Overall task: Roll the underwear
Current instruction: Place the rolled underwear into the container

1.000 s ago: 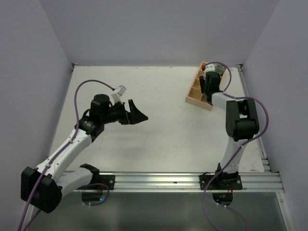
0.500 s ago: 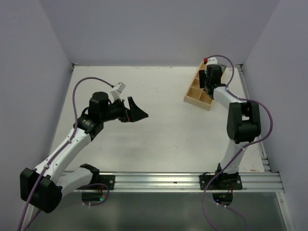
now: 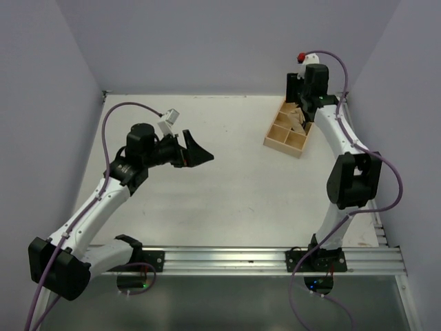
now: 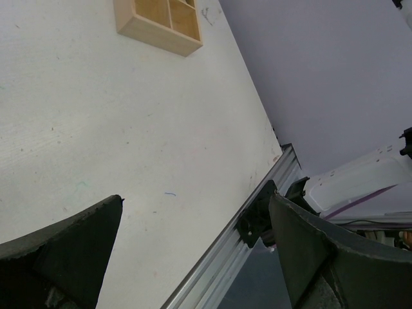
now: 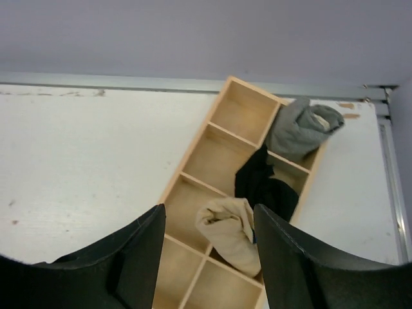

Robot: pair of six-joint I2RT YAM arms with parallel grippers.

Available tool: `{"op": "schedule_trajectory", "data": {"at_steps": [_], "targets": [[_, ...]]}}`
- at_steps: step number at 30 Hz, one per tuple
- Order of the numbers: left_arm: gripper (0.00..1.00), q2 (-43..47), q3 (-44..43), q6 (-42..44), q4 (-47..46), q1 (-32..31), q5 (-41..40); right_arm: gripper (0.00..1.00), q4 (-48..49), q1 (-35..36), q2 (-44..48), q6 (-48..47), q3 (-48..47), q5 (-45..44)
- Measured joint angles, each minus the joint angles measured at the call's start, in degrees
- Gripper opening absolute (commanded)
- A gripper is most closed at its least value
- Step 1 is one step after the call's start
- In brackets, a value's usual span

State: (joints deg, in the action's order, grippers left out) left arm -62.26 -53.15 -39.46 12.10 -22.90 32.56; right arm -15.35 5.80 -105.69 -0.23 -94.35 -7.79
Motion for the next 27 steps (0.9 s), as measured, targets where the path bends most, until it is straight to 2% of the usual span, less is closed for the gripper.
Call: {"op": "schedule_trajectory", "data": {"at_steps": [6, 10, 12, 21, 27], "targets": [[1.00, 0.42, 0.17, 0.00, 0.92, 0.00, -0.02, 0.62, -3.21, -0.57, -5.01, -0.42, -3.30, 7.80], [1.00, 2.54, 1.46, 0.00, 2.12, 0.00, -0.35, 0.51, -5.60, -1.01, -9.38, -0.72, -3.30, 9.51], [1.00, 3.54, 2.12, 0.00, 2.69, 0.00, -0.57, 0.49, -6.49, -1.09, -10.27, -0.90, -2.99, 10.38], [1.00, 5.03, 4.07, -0.04, 3.48, 0.00, -1.38, 0.50, -4.87, -1.07, -8.26, -1.16, 3.34, 13.55], [1.00, 5.03, 4.11, -0.11, 3.52, 0.00, -1.42, 0.54, -3.48, -1.09, -6.08, -1.25, 5.60, 11.74]]}}
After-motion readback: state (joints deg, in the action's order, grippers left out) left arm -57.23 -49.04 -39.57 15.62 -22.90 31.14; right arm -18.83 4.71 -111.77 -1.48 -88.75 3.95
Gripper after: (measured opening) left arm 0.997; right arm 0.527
